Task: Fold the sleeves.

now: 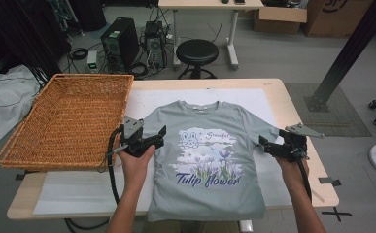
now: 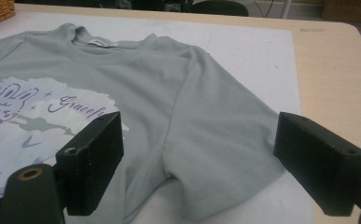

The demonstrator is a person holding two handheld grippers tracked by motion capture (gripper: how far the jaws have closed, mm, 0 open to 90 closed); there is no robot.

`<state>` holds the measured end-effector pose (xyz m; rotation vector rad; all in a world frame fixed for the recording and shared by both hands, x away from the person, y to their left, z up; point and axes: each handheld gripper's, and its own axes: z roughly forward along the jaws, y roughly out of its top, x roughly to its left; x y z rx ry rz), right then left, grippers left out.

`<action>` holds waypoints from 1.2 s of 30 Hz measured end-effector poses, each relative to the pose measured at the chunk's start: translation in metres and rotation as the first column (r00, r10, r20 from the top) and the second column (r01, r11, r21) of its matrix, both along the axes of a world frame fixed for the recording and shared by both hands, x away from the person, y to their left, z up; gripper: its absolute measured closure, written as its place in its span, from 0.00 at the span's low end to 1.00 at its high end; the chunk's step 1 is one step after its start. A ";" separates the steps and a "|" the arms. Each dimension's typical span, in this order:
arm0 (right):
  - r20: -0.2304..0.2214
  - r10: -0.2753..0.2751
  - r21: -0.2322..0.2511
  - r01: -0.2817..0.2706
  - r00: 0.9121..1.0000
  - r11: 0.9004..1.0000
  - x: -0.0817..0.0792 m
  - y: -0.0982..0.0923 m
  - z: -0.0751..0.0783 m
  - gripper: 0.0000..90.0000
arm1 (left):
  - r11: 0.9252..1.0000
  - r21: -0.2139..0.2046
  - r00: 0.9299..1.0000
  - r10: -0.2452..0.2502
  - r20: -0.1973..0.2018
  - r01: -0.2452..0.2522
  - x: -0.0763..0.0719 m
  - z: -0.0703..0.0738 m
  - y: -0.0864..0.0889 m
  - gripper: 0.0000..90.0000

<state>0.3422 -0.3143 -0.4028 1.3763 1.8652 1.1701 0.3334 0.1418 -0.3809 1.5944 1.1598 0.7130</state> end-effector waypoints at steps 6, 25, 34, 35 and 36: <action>-0.004 -0.046 0.000 0.046 0.999 0.999 -0.002 -0.009 0.000 0.21 | 1.000 -0.020 1.000 0.001 -0.008 -0.001 -0.002 -0.003 0.003 0.17; -0.199 -0.190 -0.052 0.184 0.961 0.982 0.043 -0.022 -0.027 0.51 | 1.000 0.007 1.000 -0.023 -0.018 0.023 0.005 -0.010 0.009 0.17; -0.203 -0.142 -0.247 0.090 0.969 0.965 0.067 -0.008 -0.037 0.99 | 1.000 0.013 0.999 -0.027 -0.021 0.027 0.008 -0.012 0.010 0.17; -0.177 -0.140 -0.248 0.094 0.974 0.964 0.066 -0.007 -0.034 0.99 | 1.000 0.010 0.999 -0.028 -0.022 0.028 0.008 -0.012 0.011 0.17; -0.134 -0.146 -0.232 0.112 0.980 0.966 0.064 -0.006 -0.028 0.99 | 0.999 0.011 0.999 -0.031 -0.021 0.031 0.007 -0.012 0.011 0.17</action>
